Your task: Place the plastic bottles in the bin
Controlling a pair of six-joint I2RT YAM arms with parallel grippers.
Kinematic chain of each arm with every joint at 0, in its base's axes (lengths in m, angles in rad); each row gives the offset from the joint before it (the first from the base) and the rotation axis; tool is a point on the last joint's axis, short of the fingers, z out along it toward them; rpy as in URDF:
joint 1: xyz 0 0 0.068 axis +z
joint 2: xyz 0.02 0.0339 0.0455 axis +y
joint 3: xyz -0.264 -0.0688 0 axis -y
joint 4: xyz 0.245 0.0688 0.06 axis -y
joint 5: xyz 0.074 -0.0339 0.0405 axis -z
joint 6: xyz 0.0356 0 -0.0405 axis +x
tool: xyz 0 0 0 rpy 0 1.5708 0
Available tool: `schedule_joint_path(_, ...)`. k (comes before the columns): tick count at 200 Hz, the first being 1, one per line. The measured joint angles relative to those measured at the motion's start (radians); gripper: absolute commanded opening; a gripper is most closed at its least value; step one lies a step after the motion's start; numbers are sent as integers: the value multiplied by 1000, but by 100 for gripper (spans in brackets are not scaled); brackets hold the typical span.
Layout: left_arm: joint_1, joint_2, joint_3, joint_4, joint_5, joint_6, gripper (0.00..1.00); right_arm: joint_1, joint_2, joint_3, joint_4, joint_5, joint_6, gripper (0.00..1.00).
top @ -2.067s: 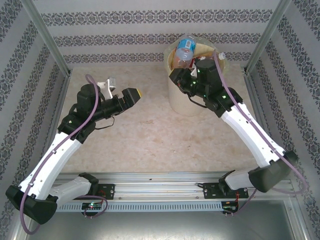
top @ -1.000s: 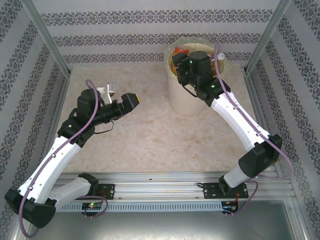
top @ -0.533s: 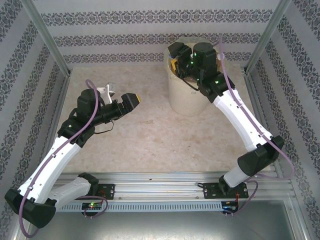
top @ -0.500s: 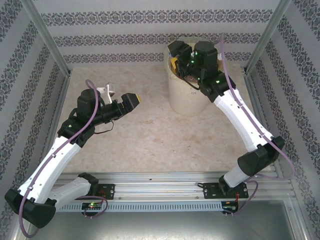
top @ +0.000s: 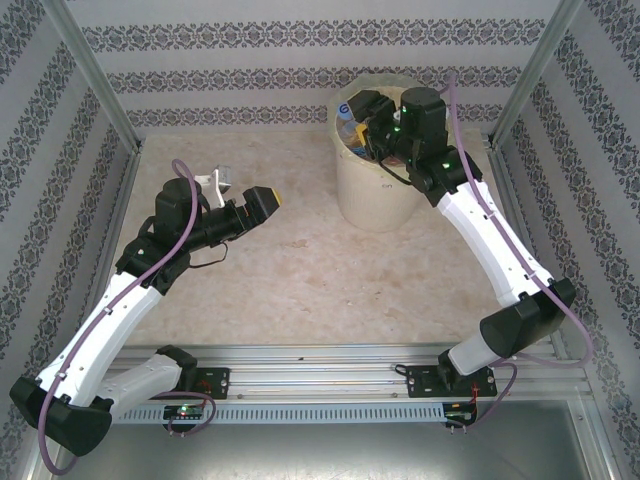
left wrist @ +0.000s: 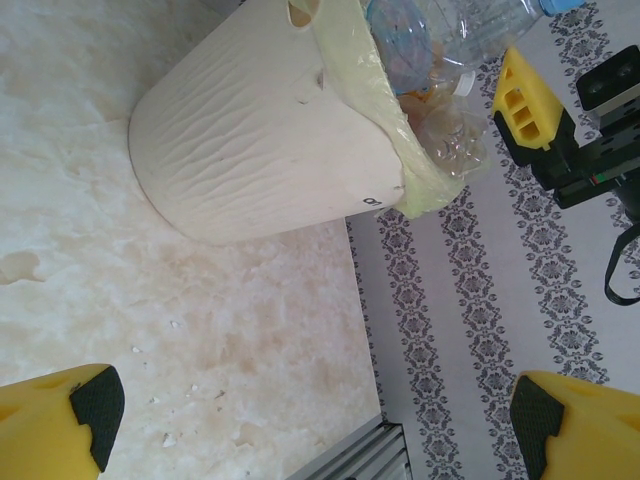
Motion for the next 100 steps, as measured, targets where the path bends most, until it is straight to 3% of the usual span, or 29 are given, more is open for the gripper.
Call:
schedule_joint_path(62,0,12,3,-2,0,18,100,-98,-19,43,-117,-89,-143,70)
schedule_joint_path(100,0,138,106,-1,26,56,95,-124,-28,105,-196,-167,-273,72)
